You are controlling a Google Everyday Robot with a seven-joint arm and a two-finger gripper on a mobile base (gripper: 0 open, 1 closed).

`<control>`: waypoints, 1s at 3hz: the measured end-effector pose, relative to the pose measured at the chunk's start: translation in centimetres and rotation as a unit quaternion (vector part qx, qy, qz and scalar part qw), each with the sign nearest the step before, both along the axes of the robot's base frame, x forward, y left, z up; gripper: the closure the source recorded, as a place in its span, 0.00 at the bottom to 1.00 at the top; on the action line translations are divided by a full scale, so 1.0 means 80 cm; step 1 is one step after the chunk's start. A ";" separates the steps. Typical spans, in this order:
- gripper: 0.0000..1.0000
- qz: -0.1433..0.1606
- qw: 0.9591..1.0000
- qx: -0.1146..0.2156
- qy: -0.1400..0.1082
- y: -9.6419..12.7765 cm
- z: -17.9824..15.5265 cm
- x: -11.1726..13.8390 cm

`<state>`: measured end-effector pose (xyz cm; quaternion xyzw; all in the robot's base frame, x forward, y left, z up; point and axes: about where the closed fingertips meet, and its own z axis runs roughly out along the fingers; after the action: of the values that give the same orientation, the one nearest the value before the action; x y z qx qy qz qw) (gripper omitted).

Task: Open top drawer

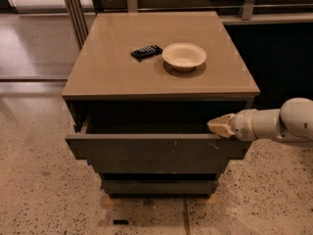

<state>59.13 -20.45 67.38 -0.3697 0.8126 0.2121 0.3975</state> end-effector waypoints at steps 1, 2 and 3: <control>1.00 0.000 1.000 0.000 0.000 0.000 0.006 0.000; 1.00 -0.002 1.000 0.006 0.022 -0.006 0.003 -0.013; 1.00 -0.004 0.998 0.021 0.064 -0.016 0.000 -0.040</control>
Offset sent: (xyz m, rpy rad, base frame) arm -0.1744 -0.0815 -0.0142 0.1708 0.6666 -0.0531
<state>55.96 -21.77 67.39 -0.3436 0.8330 0.2509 0.3537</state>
